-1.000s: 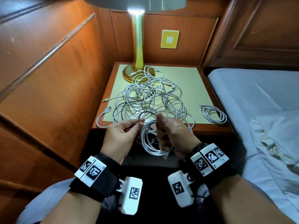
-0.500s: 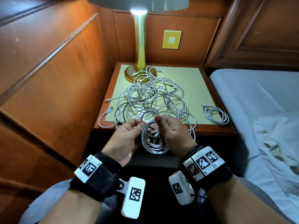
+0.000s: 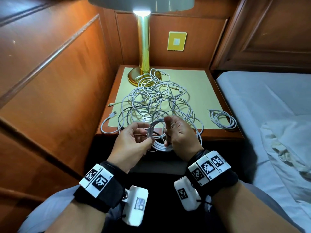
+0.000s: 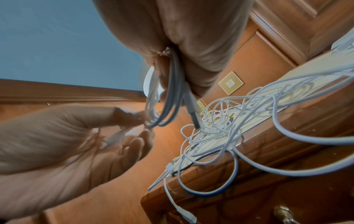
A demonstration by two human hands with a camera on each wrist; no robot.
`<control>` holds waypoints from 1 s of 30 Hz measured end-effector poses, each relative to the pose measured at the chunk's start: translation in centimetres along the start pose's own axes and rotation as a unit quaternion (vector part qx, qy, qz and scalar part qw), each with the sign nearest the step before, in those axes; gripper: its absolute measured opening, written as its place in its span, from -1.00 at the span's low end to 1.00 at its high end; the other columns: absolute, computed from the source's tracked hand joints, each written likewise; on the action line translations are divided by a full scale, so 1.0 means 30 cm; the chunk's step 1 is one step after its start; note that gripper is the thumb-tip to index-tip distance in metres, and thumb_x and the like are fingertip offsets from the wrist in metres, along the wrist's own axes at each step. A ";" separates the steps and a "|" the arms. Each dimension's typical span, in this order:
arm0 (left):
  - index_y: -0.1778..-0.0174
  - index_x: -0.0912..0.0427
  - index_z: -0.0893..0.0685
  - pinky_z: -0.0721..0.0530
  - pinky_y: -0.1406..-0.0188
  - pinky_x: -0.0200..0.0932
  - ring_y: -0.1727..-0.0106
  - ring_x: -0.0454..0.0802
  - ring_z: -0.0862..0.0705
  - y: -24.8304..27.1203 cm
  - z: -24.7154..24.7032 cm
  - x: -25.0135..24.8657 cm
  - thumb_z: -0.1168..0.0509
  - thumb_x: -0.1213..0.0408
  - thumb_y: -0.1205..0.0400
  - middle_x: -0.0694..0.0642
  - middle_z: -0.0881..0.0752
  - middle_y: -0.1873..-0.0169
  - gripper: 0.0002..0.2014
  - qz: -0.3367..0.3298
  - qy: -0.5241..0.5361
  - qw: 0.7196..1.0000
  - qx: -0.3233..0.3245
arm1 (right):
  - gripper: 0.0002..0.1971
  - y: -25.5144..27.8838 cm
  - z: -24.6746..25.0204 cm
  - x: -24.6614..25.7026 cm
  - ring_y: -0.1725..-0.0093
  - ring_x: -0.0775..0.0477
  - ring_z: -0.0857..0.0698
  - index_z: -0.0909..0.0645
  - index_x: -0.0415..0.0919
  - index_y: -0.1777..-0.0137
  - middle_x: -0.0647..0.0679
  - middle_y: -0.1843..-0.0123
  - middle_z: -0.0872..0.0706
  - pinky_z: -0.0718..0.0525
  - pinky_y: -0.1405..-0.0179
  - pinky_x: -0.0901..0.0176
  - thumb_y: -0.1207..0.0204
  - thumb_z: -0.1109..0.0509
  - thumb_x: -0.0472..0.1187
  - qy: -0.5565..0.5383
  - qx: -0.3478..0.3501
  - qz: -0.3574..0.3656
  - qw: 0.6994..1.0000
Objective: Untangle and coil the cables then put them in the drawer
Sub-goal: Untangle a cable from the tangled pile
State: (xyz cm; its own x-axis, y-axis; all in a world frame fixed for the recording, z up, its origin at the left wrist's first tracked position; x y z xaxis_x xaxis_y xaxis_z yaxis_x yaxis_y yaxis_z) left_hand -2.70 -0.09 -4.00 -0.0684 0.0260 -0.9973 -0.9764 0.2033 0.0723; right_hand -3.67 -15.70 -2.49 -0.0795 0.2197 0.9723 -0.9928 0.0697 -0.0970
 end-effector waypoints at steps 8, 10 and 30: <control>0.03 0.37 -0.67 -0.59 0.47 -0.23 0.48 -0.01 -0.59 0.005 -0.003 0.025 -0.63 0.50 -0.40 0.18 -0.67 0.47 -0.68 0.053 -0.008 0.998 0.019 | -0.65 -0.004 0.051 -0.019 0.57 0.01 -0.44 -0.39 -0.16 0.18 0.14 0.51 -0.42 -0.56 0.43 0.02 -0.71 -0.17 0.09 -0.173 -0.098 -0.063 0.978; 0.00 0.37 -0.65 -0.61 0.46 -0.26 0.50 -0.10 -0.59 0.008 -0.018 0.034 -0.62 0.48 -0.42 0.13 -0.65 0.48 -0.67 0.072 -0.020 0.996 0.053 | -0.66 0.001 0.050 -0.018 0.57 0.01 -0.38 -0.36 -0.18 0.18 0.06 0.48 -0.38 -0.53 0.47 0.08 -0.72 -0.19 0.06 -0.230 -0.104 -0.072 0.965; -0.14 0.39 -0.67 -0.79 0.32 -0.10 0.19 0.13 -0.76 0.015 -0.065 0.031 -0.39 0.28 -0.64 0.28 -0.76 0.13 -0.74 0.114 0.188 0.975 0.041 | -0.63 -0.019 0.059 -0.042 0.41 0.07 -0.50 -0.57 -0.11 0.18 0.07 0.42 -0.53 -0.49 0.21 0.04 -0.62 -0.21 0.18 -0.086 -0.047 -0.071 0.993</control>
State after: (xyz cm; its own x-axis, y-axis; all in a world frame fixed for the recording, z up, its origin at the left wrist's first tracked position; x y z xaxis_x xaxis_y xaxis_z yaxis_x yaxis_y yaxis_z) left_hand -3.62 -1.87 -4.92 -0.3668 -0.2777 -0.8879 -0.9084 0.3128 0.2775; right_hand -3.16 -17.74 -3.30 0.0379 0.0331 0.9987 -0.9832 0.1796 0.0313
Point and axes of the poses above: each hand's wrist, its own y-axis away from the middle knuckle, its own z-axis out of the back of the hand, x = y × z, the point moved 7 cm from there along -y, towards the middle knuckle
